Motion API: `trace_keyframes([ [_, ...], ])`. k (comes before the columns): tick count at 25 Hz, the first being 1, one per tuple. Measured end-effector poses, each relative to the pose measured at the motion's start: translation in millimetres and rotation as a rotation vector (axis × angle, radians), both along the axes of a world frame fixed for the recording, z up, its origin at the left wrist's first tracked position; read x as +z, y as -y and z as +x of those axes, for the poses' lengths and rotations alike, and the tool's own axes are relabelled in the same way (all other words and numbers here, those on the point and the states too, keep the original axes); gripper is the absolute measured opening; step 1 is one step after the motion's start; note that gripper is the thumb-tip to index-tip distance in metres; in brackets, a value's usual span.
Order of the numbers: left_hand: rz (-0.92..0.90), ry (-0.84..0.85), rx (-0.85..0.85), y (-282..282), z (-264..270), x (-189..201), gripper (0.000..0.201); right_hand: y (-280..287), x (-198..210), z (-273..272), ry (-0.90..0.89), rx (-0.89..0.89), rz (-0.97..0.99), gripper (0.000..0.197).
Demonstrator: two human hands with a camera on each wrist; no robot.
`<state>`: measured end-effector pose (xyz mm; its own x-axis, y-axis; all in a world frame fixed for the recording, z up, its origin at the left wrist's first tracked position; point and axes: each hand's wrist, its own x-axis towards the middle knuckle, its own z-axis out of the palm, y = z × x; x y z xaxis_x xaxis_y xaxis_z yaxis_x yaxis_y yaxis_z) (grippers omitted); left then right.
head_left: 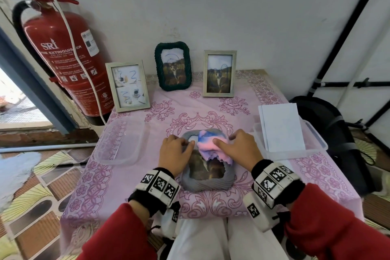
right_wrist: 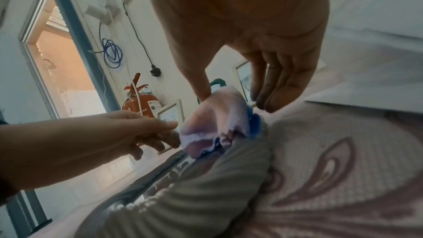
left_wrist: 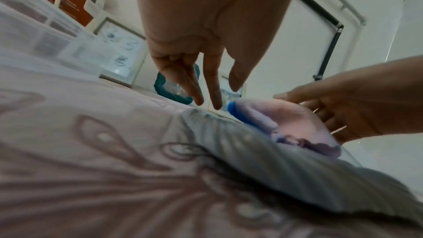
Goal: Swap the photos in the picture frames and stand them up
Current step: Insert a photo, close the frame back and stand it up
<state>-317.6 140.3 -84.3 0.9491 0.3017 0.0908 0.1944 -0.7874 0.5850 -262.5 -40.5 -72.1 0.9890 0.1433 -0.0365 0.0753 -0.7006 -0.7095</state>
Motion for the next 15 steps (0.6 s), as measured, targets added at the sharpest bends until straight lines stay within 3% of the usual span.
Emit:
trace_keyframes([
  [5,-0.42,-0.086,-0.014,15,10,3,0.034,4,-1,-4,0.01,0.091,0.177,0.03],
  [8,-0.7,0.04,-0.035,18,10,6,0.02,3,2,-7,-0.023,0.143,0.311,0.032],
  [11,-0.817,0.193,-0.037,21,7,12,0.023,2,2,-7,-0.138,0.131,0.51,0.034],
  [15,-0.89,0.247,-0.084,25,1,17,0.012,0,6,-6,-0.15,0.117,0.63,0.032],
])
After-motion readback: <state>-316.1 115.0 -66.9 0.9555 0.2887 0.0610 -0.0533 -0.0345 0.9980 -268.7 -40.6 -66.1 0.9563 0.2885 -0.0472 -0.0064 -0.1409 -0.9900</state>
